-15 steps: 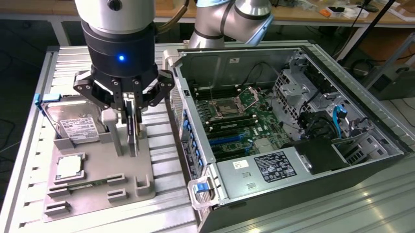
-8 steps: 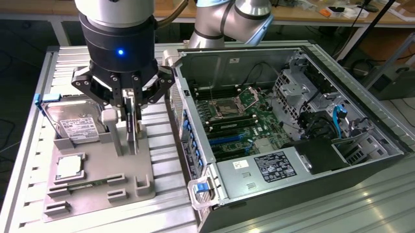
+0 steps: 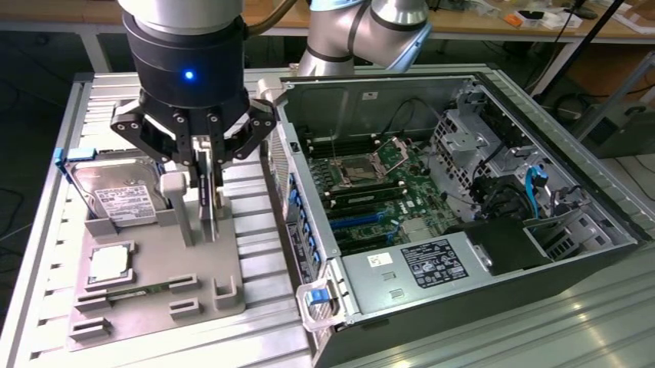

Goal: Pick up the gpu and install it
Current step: 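Pick up the gpu and move the gpu toward the slot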

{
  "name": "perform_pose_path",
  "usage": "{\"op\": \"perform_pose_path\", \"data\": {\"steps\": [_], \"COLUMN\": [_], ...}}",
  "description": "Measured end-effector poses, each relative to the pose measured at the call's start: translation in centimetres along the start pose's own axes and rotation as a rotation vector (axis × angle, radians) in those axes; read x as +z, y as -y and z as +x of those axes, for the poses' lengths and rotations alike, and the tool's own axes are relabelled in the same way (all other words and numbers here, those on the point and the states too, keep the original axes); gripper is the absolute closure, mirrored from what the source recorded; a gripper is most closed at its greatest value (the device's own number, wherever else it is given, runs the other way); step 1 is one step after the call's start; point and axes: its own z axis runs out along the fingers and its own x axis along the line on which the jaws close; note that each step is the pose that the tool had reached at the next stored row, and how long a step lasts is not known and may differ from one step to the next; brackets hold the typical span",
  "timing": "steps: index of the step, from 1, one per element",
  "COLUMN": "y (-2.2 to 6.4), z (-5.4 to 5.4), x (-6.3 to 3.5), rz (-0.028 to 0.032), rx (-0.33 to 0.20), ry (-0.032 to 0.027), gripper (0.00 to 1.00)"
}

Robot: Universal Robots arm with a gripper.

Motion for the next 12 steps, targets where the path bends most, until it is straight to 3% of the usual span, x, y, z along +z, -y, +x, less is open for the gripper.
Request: {"op": "perform_pose_path", "data": {"steps": [12], "y": [-0.04], "z": [0.02], "x": [-0.84], "rz": [0.0001], "rx": [0.0], "ry": [-0.0001], "gripper": [0.73]}}
